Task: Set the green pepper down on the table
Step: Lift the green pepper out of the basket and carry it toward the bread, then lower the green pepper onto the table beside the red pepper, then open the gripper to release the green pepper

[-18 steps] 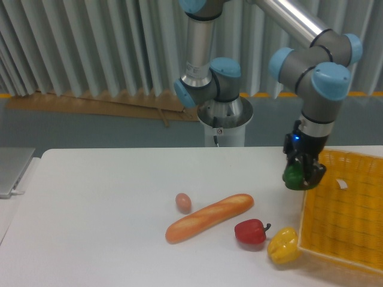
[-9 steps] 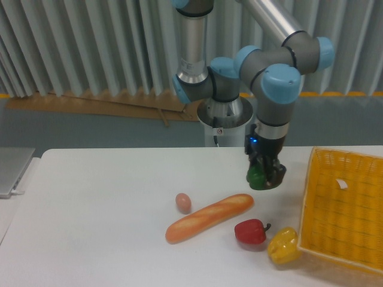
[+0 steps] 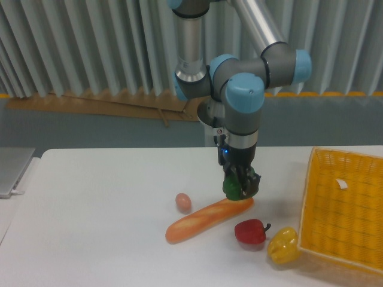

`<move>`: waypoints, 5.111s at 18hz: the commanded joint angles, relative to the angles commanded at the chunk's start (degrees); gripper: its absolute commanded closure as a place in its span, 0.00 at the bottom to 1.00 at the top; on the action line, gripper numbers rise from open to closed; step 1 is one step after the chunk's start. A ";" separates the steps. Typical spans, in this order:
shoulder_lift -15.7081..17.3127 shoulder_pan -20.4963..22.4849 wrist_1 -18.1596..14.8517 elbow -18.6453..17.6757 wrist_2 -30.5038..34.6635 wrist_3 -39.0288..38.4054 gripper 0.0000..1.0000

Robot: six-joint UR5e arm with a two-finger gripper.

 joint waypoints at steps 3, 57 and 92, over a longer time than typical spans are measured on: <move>-1.41 0.00 2.47 0.09 0.35 -1.66 0.39; -12.48 -6.86 16.45 4.13 7.82 -20.92 0.36; -6.78 -8.53 15.31 1.50 9.41 -16.81 0.00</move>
